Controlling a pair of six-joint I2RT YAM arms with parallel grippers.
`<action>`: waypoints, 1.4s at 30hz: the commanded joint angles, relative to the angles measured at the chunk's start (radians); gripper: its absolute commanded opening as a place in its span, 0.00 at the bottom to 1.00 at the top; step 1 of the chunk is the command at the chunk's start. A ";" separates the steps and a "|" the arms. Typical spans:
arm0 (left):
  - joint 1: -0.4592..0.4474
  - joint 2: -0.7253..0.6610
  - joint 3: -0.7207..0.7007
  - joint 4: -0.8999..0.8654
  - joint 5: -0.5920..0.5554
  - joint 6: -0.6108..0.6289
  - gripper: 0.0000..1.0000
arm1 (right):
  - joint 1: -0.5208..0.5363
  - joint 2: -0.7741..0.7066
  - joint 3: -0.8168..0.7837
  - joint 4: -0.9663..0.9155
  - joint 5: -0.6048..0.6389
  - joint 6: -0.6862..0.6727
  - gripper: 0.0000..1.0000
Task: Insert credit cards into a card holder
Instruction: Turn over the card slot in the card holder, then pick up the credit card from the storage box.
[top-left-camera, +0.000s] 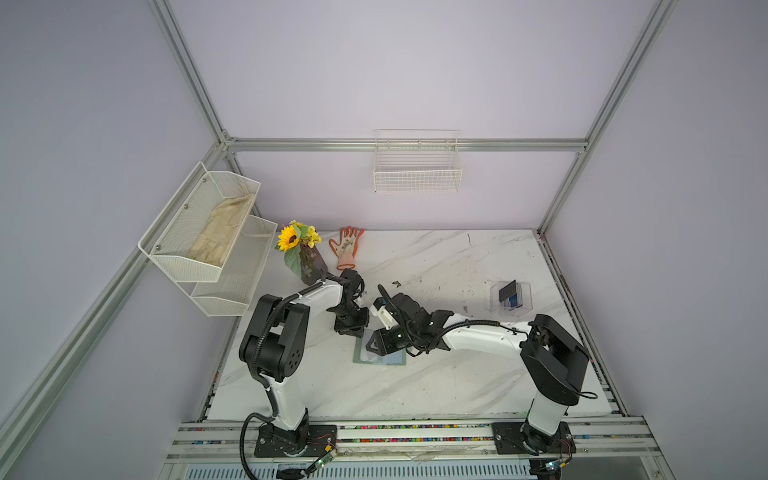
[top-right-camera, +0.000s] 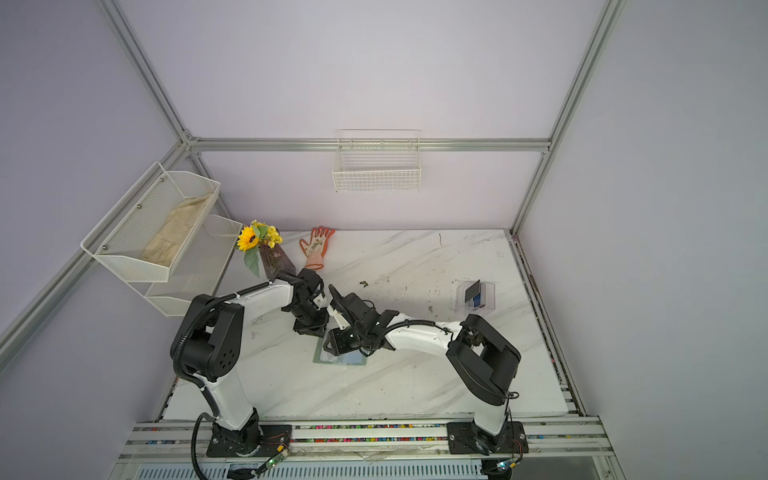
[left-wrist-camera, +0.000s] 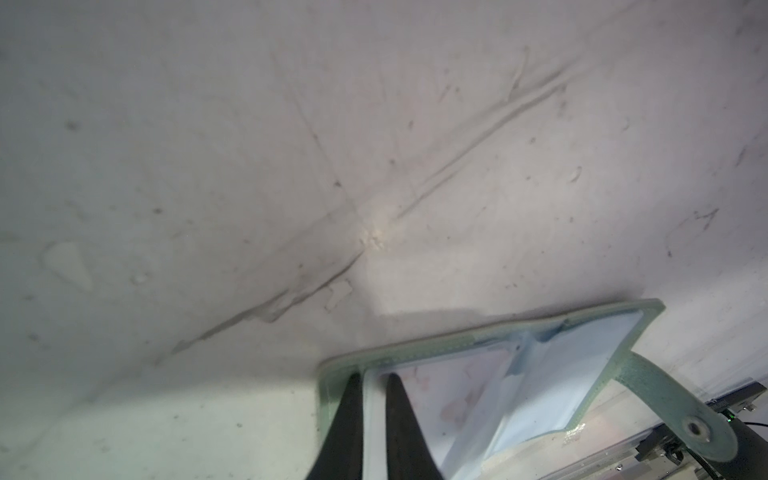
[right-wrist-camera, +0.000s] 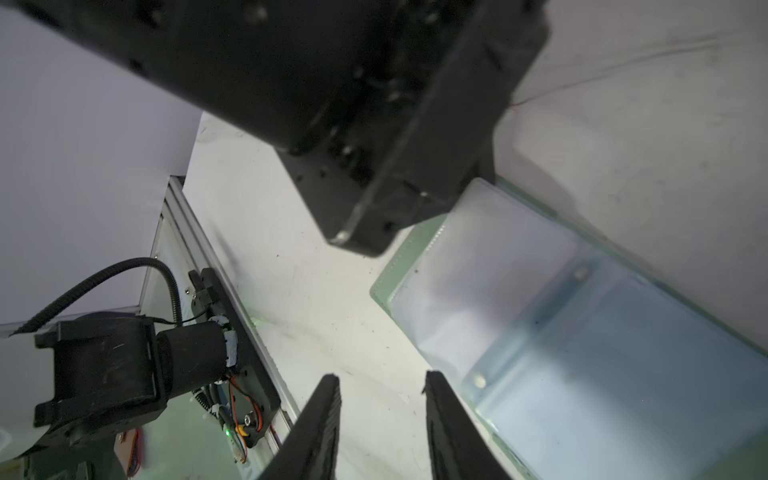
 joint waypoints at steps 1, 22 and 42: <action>-0.011 0.078 -0.019 0.048 0.003 -0.006 0.13 | -0.004 -0.023 -0.014 -0.049 0.113 0.045 0.39; -0.011 0.071 -0.011 0.039 0.012 -0.001 0.13 | -0.014 0.165 0.061 -0.005 -0.034 -0.015 0.39; -0.011 -0.032 0.172 -0.072 -0.016 0.030 0.14 | -0.613 -0.235 0.185 -0.707 0.601 -0.129 0.48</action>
